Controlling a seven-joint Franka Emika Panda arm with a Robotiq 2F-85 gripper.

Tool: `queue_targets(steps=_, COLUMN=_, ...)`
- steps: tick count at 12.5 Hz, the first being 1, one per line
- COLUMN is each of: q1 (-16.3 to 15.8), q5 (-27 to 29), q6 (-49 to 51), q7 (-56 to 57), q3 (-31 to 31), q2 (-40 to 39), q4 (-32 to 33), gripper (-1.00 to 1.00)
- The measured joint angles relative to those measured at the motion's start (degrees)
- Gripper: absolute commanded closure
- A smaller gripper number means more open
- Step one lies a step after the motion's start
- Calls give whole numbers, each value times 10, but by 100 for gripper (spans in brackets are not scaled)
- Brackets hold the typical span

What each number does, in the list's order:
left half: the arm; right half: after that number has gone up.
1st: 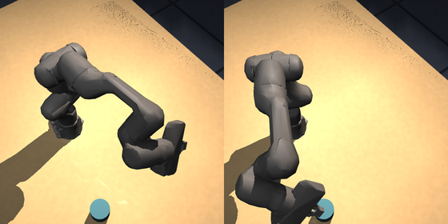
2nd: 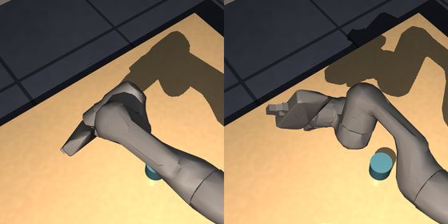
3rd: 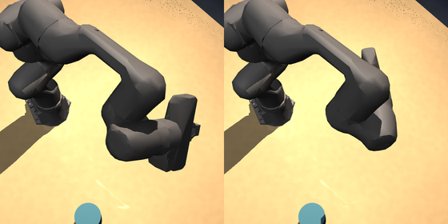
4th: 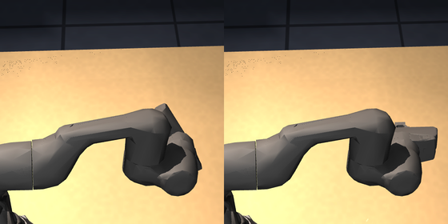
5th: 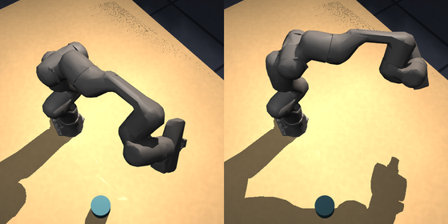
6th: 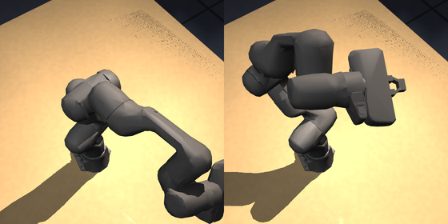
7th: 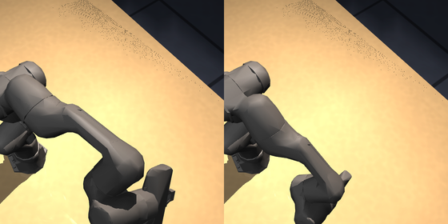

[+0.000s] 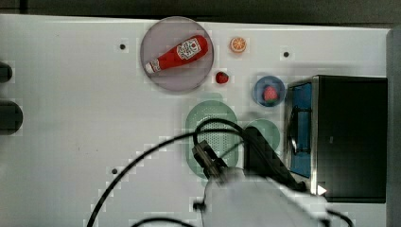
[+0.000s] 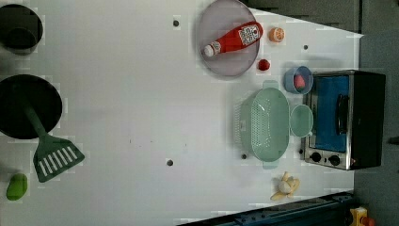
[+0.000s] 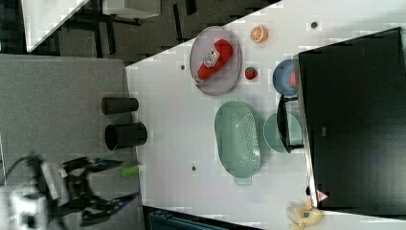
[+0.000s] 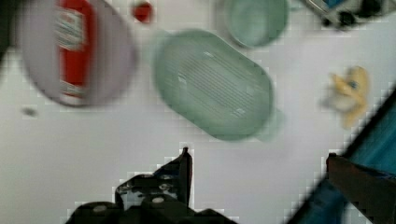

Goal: Drag strainer right to left.

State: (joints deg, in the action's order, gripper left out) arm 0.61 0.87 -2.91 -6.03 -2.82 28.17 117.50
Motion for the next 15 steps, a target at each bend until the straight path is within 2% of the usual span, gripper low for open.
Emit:
queue_targets(steps=2, q1=3, q5=-5, q6=-56, q7=-7, q3=2, q2=15, q4=3, gripper=-100)
queue_targets(steps=4, q1=5, q5=-7, q6=-135, q7=-14, q3=1, q2=-18, q4=32, gripper=-100)
queue_targets(steps=6, q1=4, q5=-8, q6=-236, q7=-25, q3=-2, q2=-88, q4=97, gripper=-100)
queue_targets(steps=10, q1=9, q5=-12, q6=-441, q7=-116, q3=7, q2=-293, q4=226, gripper=-100)
queue_targets(steps=12, q1=0, q5=-13, q6=-508, q7=-176, q3=14, q2=-375, q4=251, gripper=-100)
queue_targets(steps=15, q1=-9, q5=-14, q6=-585, q7=-284, q3=23, q2=-444, q4=253, gripper=-100)
